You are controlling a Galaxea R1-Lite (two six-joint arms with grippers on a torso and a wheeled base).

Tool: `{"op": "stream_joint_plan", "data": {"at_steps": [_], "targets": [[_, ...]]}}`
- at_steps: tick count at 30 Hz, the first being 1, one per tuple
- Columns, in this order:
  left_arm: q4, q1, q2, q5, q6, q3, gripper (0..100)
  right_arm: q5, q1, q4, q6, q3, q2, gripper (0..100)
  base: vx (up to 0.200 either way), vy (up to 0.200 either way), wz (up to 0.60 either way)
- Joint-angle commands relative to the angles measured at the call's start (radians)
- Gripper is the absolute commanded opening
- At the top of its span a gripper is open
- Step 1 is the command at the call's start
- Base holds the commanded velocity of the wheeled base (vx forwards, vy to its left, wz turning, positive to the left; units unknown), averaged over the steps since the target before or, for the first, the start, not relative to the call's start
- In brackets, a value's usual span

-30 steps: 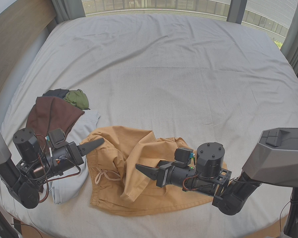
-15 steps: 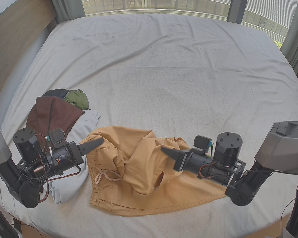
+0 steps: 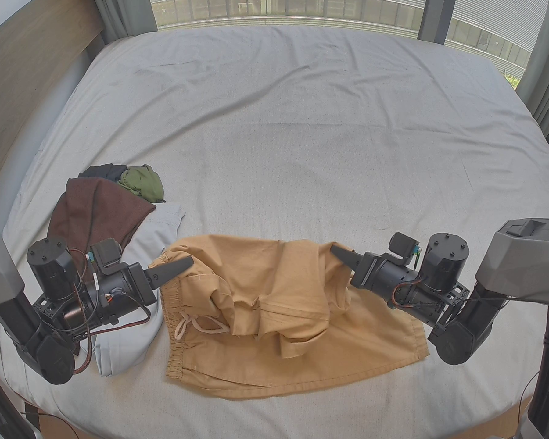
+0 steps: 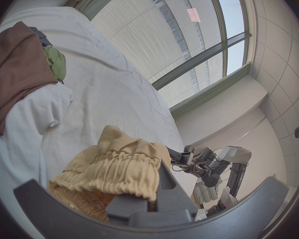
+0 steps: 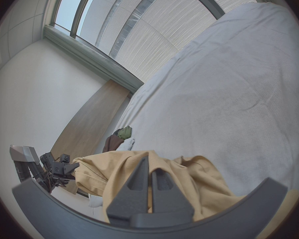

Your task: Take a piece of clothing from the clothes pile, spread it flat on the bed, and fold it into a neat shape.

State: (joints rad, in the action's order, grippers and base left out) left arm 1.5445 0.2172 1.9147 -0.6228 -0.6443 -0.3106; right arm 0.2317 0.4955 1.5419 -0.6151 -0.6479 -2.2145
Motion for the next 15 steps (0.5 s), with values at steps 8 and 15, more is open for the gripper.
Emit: {"op": "stream_joint_plan", "data": {"at_steps": [8, 15], "targets": [[0.0, -0.001, 0.01, 0.002, 0.002, -0.002, 0, 0.049, -0.018, 0.001, -0.006, 0.031, -0.039, 0, 0.0, 0.0, 0.0], [0.0, -0.001, 0.01, 0.002, 0.002, -0.001, 0, 0.123, 0.02, 0.003, -0.017, 0.099, -0.008, 100, 0.0, 0.0, 0.0]]}}
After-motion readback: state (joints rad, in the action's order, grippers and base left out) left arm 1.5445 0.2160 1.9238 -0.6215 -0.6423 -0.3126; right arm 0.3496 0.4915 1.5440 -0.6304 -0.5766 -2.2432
